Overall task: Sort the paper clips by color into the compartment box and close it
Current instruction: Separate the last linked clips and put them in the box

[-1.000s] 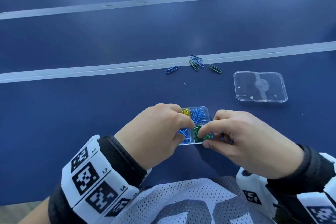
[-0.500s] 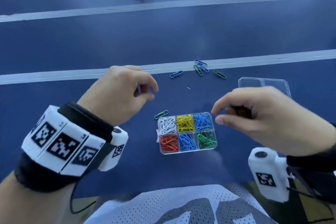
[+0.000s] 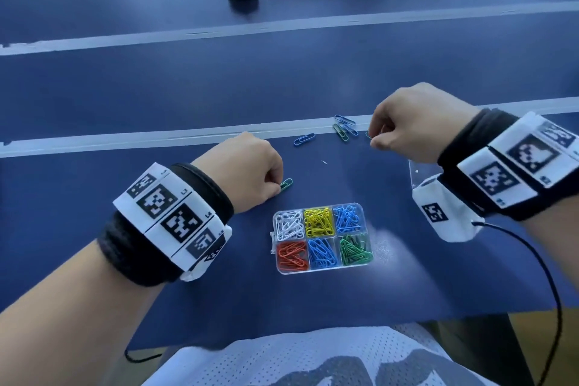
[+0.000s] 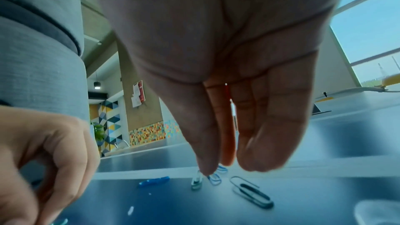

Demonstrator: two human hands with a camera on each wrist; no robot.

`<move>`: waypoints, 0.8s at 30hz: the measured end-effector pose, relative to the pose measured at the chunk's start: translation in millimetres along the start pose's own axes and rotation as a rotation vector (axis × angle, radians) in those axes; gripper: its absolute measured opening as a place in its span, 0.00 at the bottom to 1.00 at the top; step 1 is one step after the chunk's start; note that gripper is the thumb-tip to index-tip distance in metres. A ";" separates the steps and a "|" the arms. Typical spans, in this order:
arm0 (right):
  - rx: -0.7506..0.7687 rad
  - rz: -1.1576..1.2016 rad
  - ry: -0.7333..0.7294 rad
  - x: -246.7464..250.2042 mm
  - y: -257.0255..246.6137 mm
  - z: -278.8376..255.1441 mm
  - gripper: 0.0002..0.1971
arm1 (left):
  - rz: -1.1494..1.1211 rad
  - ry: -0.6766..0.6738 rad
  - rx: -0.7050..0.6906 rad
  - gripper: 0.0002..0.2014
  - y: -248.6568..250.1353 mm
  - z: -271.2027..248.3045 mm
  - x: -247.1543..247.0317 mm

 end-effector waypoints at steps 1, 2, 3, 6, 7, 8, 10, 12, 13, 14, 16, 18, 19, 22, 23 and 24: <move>-0.012 -0.012 0.004 1.5 -0.7 4.0 0.04 | -0.008 0.007 0.007 0.07 0.1 1.1 1.8; -0.024 -0.020 0.007 2.6 -1.2 7.6 0.04 | -0.019 0.014 0.012 0.07 0.1 2.4 3.6; -0.036 -0.027 0.009 3.7 -1.0 10.8 0.04 | -0.027 0.016 0.016 0.06 0.2 3.7 5.3; -0.070 -0.057 -0.001 3.8 0.4 18.9 0.07 | -0.019 -0.010 0.019 0.06 2.8 8.1 7.7; -0.075 -0.071 -0.011 3.1 0.4 21.1 0.08 | -0.011 -0.020 0.016 0.07 4.4 9.9 7.8; -0.074 -0.084 -0.021 2.1 0.1 23.0 0.08 | 0.000 -0.025 0.010 0.07 6.5 11.8 8.0; -0.074 -0.093 -0.044 0.3 -0.7 25.0 0.08 | 0.032 -0.024 -0.011 0.07 12.4 16.4 8.3; -0.070 -0.085 -0.070 -1.3 -2.6 24.5 0.09 | 0.061 -0.011 -0.034 0.07 19.0 20.8 8.6; -0.064 -0.078 -0.081 -2.0 -3.6 23.6 0.09 | 0.069 -0.003 -0.043 0.07 21.7 22.5 8.9; -0.056 -0.072 -0.089 -2.7 -4.5 22.8 0.09 | 0.074 0.003 -0.049 0.07 23.8 24.3 9.3; -0.041 -0.051 -0.101 -3.6 -5.0 20.2 0.10 | 0.069 0.011 -0.053 0.08 25.8 27.3 10.6; -0.029 0.008 -0.102 -1.9 -4.3 16.9 0.09 | 0.046 0.018 -0.042 0.09 26.6 29.2 12.9; -0.022 0.046 -0.101 0.0 -4.0 15.3 0.09 | 0.043 0.017 -0.038 0.10 27.5 29.9 13.8; -0.004 0.151 -0.106 3.3 -5.7 11.6 0.10 | 0.075 0.003 -0.024 0.11 32.2 32.7 15.4; 0.002 0.173 -0.104 3.3 -7.1 11.2 0.10 | 0.089 -0.001 -0.020 0.09 34.5 33.4 15.8; 0.008 0.187 -0.100 2.8 -8.6 11.5 0.10 | 0.103 -0.006 -0.019 0.07 36.5 33.7 16.2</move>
Point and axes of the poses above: each hand's wrist, its own z-axis towards the middle knuckle, its own x-axis out of the back of the hand, y = z × x, the point moved 3 cm from there along z, towards the middle knuckle, and after that the axes turned 9 degrees about -y, right-handed, at the moved point
